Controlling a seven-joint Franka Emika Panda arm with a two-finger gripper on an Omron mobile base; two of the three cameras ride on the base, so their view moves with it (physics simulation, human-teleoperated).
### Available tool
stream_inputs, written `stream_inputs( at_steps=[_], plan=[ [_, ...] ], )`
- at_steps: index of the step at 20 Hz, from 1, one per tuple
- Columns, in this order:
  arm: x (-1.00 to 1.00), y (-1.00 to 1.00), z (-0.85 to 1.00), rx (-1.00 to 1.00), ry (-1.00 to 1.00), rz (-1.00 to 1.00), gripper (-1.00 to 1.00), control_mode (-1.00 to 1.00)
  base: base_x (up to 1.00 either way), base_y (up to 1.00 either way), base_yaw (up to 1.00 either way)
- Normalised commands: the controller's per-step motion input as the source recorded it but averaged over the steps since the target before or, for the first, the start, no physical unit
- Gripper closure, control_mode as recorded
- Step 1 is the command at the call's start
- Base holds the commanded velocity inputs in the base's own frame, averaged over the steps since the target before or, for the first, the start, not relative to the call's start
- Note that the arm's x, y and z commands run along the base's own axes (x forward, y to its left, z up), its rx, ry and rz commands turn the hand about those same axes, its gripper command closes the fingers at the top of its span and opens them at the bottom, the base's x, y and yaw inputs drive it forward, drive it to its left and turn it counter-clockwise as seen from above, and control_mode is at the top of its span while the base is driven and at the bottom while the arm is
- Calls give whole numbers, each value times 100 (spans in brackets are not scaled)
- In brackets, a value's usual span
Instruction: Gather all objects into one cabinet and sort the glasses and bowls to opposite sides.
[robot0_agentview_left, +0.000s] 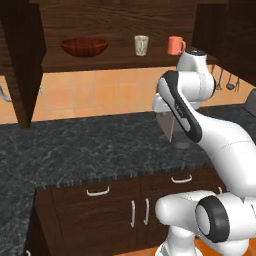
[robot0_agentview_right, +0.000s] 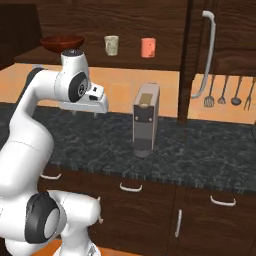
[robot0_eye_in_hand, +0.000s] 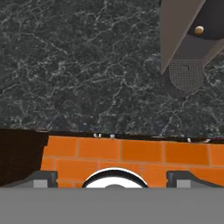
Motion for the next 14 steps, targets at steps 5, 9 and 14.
stream_inputs(
  at_steps=[5, 9, 14],
  plan=[
    [0, 0, 0, 0, 0, 0, -100, 100, -67, 50, 3],
    [0, 0, 0, 0, 0, 0, -100, 100, -44, 71, 17],
    [0, 0, 0, 0, 0, 0, -100, 100, -49, 58, 25]
  ],
)
